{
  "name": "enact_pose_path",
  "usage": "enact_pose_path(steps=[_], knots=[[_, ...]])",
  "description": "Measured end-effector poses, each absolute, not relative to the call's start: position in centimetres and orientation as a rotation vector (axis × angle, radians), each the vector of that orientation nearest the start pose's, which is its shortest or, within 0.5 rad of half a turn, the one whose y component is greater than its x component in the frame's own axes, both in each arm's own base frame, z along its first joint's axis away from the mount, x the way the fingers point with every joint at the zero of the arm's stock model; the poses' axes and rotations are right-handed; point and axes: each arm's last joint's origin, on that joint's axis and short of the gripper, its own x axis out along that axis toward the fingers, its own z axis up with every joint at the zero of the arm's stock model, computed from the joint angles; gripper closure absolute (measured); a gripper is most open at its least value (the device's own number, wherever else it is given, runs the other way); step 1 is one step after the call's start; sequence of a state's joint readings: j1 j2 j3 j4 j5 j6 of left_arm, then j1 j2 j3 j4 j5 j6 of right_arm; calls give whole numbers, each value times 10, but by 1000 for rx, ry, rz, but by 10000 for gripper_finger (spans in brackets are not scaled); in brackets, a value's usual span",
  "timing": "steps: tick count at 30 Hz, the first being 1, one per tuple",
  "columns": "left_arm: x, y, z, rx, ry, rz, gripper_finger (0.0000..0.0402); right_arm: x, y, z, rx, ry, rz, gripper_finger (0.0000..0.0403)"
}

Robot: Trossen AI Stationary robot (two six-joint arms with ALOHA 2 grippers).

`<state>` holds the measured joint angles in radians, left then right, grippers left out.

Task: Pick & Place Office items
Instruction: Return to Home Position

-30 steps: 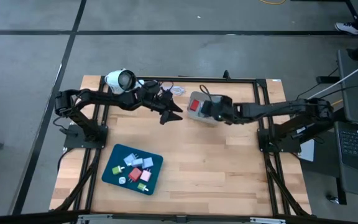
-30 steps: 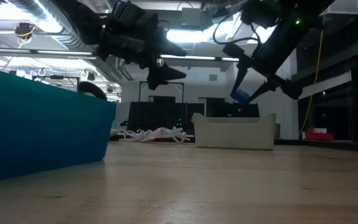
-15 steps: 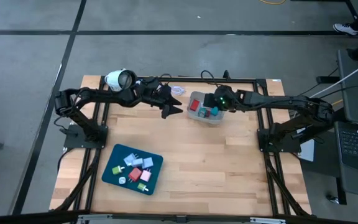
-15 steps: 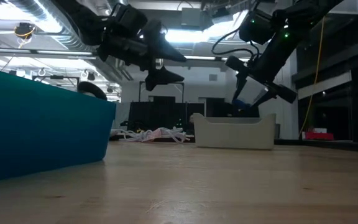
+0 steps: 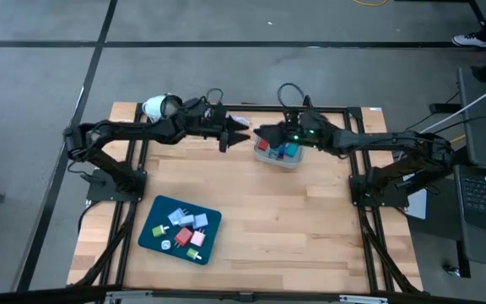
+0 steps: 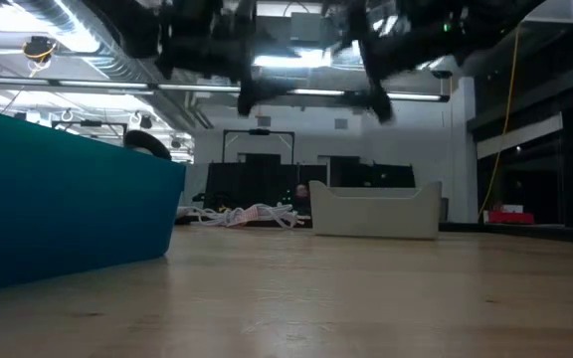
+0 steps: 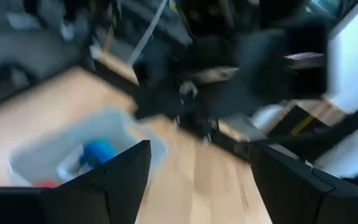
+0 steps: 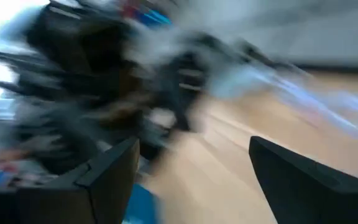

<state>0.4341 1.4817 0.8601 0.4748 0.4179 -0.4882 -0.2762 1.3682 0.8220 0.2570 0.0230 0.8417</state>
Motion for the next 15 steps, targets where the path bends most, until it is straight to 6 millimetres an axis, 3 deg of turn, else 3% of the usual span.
enact_pose_path(steps=[3,6,10,15], knots=[[290,116,293,-443,61,91,152,295,-70,281,802,-30,-260,100],[271,102,336,-342,47,125,170,290,-60,293,803,-73,-202,105],[235,82,388,-280,22,178,184,279,-48,311,875,-105,-90,109],[181,65,434,-381,-193,191,188,266,-35,330,949,-161,7,109]])
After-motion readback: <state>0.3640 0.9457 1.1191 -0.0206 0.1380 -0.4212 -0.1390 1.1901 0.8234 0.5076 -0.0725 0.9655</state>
